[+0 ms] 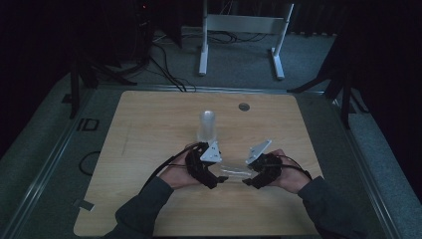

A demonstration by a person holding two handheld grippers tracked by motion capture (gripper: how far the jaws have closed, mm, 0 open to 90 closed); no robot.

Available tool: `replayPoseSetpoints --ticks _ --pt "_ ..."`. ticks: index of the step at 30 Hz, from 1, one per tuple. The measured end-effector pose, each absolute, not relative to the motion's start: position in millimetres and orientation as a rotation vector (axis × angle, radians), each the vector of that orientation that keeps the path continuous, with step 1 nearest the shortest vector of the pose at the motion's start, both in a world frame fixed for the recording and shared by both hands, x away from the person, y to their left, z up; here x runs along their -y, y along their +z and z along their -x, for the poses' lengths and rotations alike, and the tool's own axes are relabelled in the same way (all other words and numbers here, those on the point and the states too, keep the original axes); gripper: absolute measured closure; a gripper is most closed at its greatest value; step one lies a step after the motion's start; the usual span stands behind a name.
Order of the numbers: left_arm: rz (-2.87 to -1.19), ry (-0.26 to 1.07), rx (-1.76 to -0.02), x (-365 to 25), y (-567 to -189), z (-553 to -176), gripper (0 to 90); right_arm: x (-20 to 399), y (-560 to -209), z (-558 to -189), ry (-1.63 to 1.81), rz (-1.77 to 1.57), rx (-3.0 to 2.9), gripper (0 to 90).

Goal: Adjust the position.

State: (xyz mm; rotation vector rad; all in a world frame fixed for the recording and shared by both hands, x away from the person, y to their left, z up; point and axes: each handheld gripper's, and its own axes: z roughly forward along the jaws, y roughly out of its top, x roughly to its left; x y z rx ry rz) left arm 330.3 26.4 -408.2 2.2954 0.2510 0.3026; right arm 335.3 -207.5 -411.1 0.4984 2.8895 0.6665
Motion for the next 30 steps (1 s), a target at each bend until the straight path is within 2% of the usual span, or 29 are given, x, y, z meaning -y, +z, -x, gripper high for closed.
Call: replayPoseSetpoints --ticks 18,30 --pt "-2.250 0.300 -0.322 -29.8 -409.1 -336.8 20.2 233.6 -418.5 -342.5 0.746 -0.803 -2.728 41.6" --pt "-2.227 0.302 -0.391 -28.6 -413.8 -343.1 22.1 243.8 -422.4 -341.5 0.726 -0.894 -2.616 41.7"
